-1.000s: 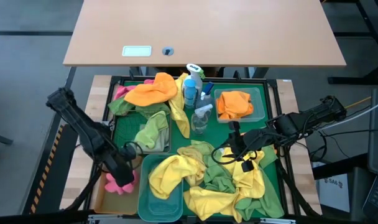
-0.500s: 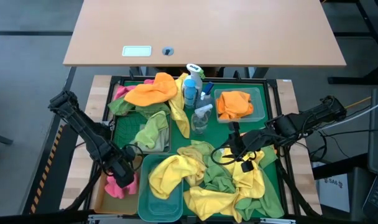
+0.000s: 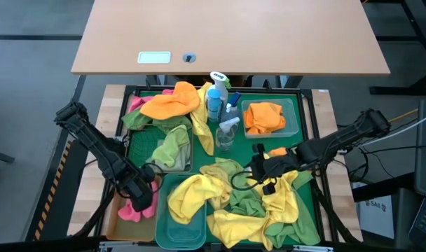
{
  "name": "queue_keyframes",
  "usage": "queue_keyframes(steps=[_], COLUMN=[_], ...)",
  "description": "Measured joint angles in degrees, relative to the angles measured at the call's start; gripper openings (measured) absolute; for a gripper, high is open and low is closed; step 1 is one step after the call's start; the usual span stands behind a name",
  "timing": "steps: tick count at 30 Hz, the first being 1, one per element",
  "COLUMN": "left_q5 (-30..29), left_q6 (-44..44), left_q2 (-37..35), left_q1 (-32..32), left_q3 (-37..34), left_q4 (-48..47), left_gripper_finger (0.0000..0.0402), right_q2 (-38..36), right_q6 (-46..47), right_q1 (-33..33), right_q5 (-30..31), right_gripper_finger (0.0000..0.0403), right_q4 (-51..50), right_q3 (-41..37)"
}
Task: Sort microfiber towel by color & place in baskets
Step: Put the green towel into the wire basket
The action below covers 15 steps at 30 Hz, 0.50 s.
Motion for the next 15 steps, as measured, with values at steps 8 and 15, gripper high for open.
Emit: queue_keyframes(steps=[8, 15], left_q5=[-4.42, -9.90], left_q6=[4.01, 4.13], left_q2=[0.00, 0.00], left_q1=[0.00, 0.00], left_q3=[0.00, 0.00], left_q4=[11.21, 19.98], left_gripper_finger=[0.0108, 0.0108], right_q2=[0.00, 0.00], right_q6=[-0.02, 0.01], right_q1=[0.00, 0.00], right_q5=[-0.48, -0.50], right_gripper_finger=[0.0170, 0.0170], right_q4=[6.82, 13.57], right_q3=[-7.16, -12.70])
